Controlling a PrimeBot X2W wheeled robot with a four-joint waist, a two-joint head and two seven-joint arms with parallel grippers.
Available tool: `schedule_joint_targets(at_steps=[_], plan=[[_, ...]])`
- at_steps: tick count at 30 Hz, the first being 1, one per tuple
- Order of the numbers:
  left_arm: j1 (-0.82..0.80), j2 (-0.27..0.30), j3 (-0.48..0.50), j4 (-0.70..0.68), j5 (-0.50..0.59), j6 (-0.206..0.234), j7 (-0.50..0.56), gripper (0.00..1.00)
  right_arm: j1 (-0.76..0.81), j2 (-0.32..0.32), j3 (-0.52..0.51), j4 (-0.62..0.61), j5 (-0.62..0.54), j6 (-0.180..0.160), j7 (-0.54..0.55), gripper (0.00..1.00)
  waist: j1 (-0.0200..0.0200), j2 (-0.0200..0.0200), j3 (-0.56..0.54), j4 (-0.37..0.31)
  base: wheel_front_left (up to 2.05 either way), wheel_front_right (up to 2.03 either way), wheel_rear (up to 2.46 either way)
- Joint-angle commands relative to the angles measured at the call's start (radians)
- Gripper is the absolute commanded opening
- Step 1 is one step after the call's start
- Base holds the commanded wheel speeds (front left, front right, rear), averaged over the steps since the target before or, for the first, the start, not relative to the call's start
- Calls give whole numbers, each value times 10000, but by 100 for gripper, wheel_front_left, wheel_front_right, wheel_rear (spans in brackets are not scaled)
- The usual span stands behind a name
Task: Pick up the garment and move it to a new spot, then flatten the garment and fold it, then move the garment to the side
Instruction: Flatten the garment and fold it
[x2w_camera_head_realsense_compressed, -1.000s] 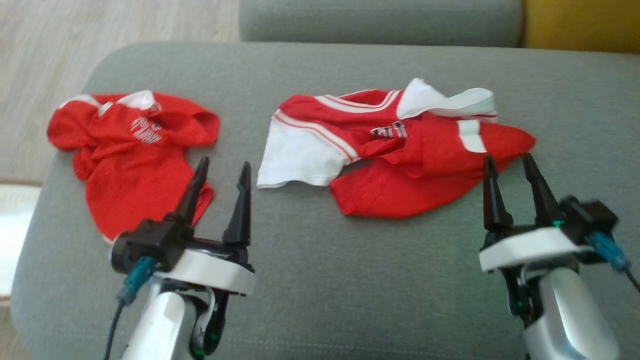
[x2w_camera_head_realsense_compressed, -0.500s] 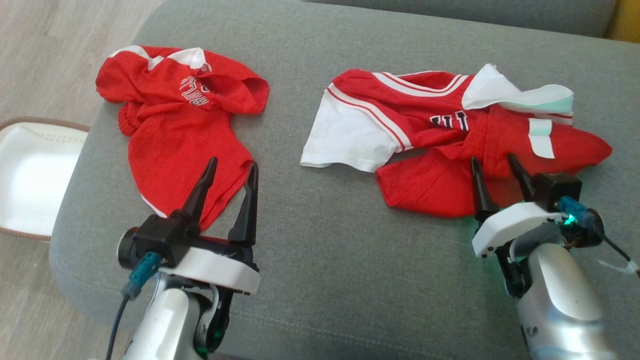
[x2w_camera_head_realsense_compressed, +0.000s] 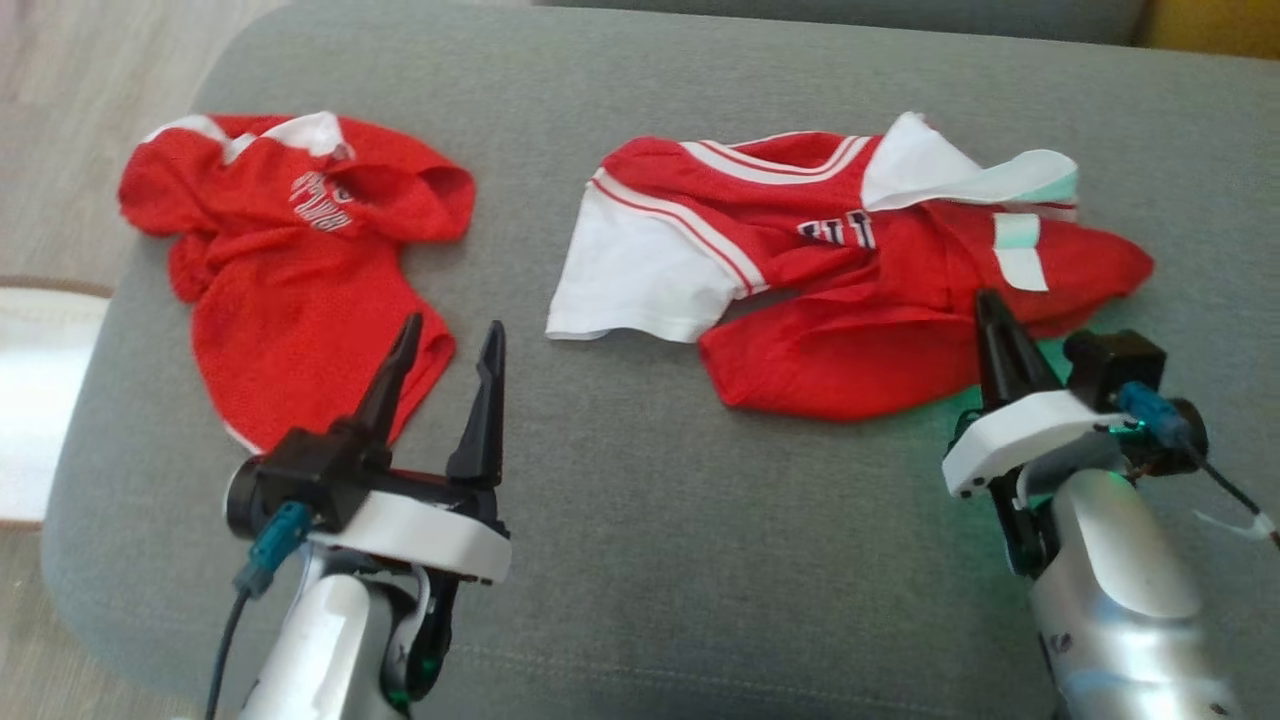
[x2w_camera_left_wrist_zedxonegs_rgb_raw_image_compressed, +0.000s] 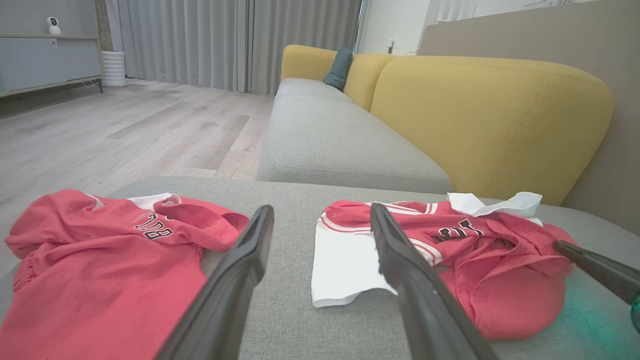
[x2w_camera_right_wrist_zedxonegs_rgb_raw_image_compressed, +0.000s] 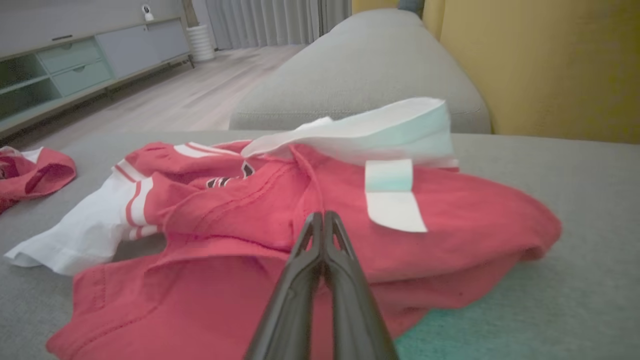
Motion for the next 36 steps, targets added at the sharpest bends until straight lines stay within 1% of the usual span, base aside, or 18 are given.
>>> schedule_joint_targets(at_steps=[1,3,4,6,8,11,14,16,21,22,23,27,32,36], plan=[[-423,16,387,-328,73,-23,-78,100,-233,-26,110,-482,76,-7,-162,0,0,0,-141,-272,0,0,0],[-369,16,435,-324,72,-31,-78,100,-88,-26,-171,-751,33,-7,-203,0,0,0,-257,-499,0,0,0],[-369,16,435,-324,72,-31,-78,100,-88,-26,-171,-751,33,-7,-203,0,0,0,-257,-499,0,0,0],[-304,15,468,-332,59,-32,-78,100,85,-26,-543,-1077,-80,-7,-212,0,0,0,-376,-727,0,0,0],[-243,15,504,-356,41,-24,-78,100,249,-26,-1016,-1491,-367,-7,-78,0,0,0,-479,-957,0,0,0],[-176,15,521,-395,12,-1,-78,100,441,-59,-1917,-2339,-794,-7,398,0,0,0,-591,-1242,0,0,0],[-196,15,436,-428,-31,-2,-78,100,570,-440,-2750,-3159,-1081,-7,1012,0,0,0,-621,-1361,0,0,0],[-234,15,381,-435,-57,16,-78,100,590,-741,-3100,-3556,-1159,-7,1448,0,0,0,-608,-1393,0,0,0],[-282,15,276,-459,-104,33,-78,100,312,-1482,-3744,-3857,-1202,-7,2338,0,0,0,-495,-1350,0,0,0],[-286,15,268,-450,-114,26,-78,100,253,-1605,-3925,-3775,-1308,-7,2556,28,0,0,-465,-1318,0,0,0],[-294,15,267,-439,-126,25,-78,100,161,-1693,-4085,-3725,-1413,-7,2648,100,0,0,-432,-1282,0,0,0],[-299,15,279,-389,-161,23,-78,100,-230,-1699,-4284,-3577,-1722,-7,2537,100,0,0,-374,-1190,0,0,0],[-217,15,389,-366,-165,53,-78,100,-320,-1101,-3911,-3808,-1751,-7,1951,100,0,0,-426,-1322,0,0,0],[-223,15,458,-394,-135,48,-78,100,141,-541,-3250,-4227,-1264,-7,1412,100,0,0,-580,-1528,0,0,0]])
